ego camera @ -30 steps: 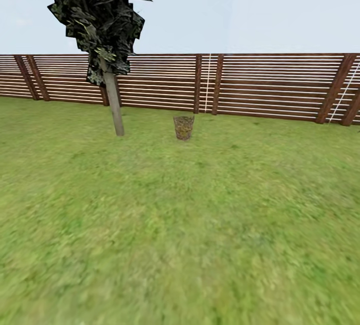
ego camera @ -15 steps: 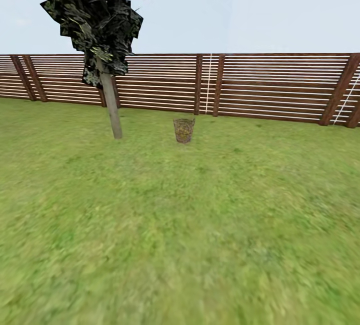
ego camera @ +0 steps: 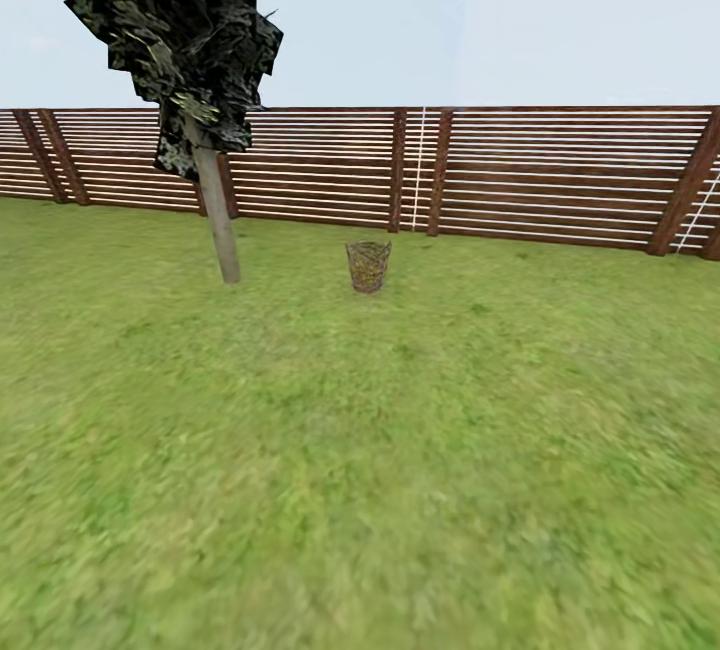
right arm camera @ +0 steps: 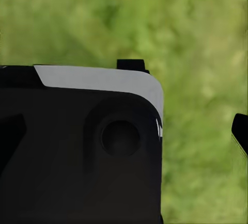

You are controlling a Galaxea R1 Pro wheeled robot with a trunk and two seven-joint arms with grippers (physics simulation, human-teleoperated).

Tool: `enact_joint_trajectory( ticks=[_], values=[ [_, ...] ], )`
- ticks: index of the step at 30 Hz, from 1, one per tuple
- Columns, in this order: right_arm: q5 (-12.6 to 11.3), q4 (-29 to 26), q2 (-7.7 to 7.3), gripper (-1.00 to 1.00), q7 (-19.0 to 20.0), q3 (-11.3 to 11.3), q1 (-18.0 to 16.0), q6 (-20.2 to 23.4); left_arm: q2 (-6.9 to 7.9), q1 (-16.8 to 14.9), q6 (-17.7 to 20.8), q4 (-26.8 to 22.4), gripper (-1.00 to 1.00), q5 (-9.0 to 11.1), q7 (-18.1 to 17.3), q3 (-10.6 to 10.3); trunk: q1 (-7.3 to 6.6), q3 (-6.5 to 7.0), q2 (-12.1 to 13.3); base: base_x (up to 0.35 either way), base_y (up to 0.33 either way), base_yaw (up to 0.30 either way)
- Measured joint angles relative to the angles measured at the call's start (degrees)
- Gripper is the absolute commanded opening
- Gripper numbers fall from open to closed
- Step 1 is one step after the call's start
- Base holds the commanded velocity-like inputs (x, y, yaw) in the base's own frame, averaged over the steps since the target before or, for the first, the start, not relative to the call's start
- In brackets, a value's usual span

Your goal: Take the three Easter eggs out of the wicker basket on the lawn in the garden, then place them on the lawn next to a single tree (choose any tree) so that all three eggs are next to the same tree and none are left in the basket.

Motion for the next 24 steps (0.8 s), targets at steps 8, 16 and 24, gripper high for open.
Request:
enact_joint_trajectory(
  ticks=[8,16,24],
  values=[
    [0.02,0.05,0.01,1.0,0.0,0.0,0.01,0.03,-0.02,0.0,0.0,0.0,1.0,0.0,0.0,0.0,0.0,0.0,0.0,0.337,0.0,0.0],
    [-0.07,0.09,-0.23,1.0,0.0,-0.01,0.22,0.07,-0.04,0.0,0.0,0.0,1.0,0.0,0.0,0.0,0.0,0.0,0.0,0.337,0.0,0.0],
    [0.1,0.58,-0.24,1.0,-0.03,0.0,0.25,0.13,-0.04,0.0,0.0,0.0,1.0,0.0,0.0,0.0,0.0,0.0,0.0,0.337,0.0,0.0]
  ],
)
